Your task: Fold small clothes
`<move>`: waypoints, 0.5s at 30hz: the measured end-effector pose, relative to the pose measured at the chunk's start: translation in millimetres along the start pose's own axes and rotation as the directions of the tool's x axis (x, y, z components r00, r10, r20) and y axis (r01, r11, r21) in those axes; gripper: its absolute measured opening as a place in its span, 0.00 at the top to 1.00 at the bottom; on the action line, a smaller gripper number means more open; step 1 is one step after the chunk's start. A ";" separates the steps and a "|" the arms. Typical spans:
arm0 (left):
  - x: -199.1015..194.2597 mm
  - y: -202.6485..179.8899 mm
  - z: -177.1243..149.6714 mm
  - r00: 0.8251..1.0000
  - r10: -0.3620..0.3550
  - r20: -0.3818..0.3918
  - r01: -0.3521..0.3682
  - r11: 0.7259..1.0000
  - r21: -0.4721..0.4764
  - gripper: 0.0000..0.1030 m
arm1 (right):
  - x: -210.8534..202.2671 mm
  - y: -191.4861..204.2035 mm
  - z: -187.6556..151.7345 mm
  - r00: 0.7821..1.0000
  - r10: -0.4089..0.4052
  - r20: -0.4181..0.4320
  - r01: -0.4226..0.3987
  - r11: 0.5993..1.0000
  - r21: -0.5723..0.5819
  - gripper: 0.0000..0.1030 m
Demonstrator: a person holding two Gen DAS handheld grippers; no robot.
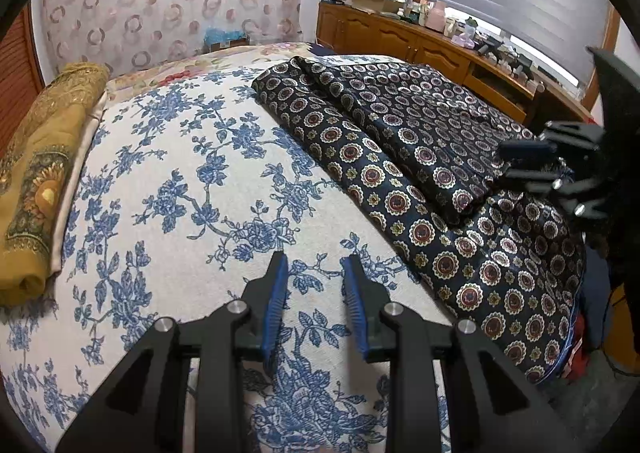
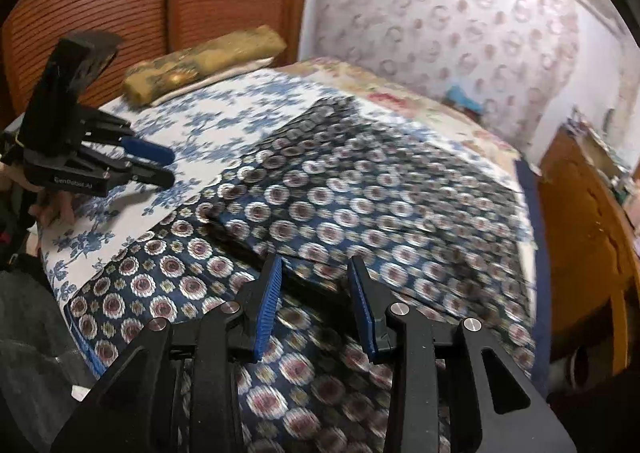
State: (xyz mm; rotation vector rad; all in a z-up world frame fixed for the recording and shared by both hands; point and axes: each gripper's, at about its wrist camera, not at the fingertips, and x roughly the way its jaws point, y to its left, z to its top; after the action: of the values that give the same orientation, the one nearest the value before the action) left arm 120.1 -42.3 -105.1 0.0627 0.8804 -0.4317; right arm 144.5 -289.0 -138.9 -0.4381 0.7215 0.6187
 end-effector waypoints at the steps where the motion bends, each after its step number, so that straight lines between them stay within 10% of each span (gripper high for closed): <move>1: -0.1 -0.8 -0.1 1.000 0.006 0.001 -0.006 1.000 0.003 0.74 | 5.3 2.6 1.5 1.000 0.006 -0.012 -0.006 1.000 -0.010 0.67; 15: -37.2 5.8 5.5 0.995 0.040 0.091 -0.036 0.999 -0.039 0.74 | 37.4 19.2 13.6 0.994 0.056 -0.089 -0.066 0.991 -0.115 0.67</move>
State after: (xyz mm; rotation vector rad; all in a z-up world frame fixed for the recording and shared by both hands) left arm 105.6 -25.6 -74.0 0.0255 0.7953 -0.3798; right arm 160.3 -253.3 -159.8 -0.5563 0.7850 0.7054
